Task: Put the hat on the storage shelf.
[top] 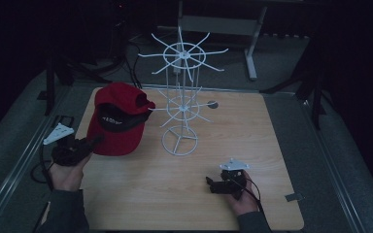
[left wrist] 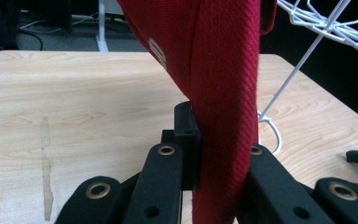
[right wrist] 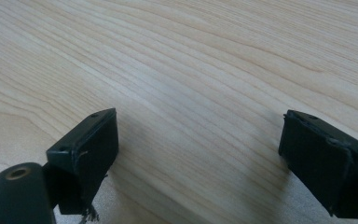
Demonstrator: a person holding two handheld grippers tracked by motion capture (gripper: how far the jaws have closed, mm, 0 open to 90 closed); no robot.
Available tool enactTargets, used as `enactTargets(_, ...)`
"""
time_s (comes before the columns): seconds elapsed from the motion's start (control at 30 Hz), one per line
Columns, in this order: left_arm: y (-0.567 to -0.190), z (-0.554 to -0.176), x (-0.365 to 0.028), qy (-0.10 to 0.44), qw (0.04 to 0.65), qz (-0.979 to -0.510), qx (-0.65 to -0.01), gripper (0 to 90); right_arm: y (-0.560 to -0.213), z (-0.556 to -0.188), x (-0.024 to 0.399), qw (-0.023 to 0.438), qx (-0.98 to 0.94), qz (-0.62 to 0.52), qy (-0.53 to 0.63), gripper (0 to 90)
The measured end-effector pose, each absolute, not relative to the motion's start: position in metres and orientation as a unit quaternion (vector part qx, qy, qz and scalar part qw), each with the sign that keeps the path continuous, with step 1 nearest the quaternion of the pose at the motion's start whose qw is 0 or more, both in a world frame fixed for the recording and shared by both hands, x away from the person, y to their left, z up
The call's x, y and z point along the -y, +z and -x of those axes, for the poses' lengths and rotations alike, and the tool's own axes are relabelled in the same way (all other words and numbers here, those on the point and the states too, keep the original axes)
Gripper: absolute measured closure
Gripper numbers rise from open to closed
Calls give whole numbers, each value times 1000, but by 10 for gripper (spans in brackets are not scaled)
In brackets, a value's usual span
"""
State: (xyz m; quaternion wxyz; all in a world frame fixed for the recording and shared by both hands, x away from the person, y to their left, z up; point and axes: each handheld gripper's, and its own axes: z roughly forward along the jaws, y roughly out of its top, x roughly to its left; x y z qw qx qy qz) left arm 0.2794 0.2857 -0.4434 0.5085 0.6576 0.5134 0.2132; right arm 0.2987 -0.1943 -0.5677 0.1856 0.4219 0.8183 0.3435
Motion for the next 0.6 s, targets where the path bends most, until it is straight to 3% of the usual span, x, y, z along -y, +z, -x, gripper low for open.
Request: enactTargets(0.6, -425, -287, -279, 227, 519, -654, -501, 854, -567, -299, 194, 184, -817, -424, 343, 117)
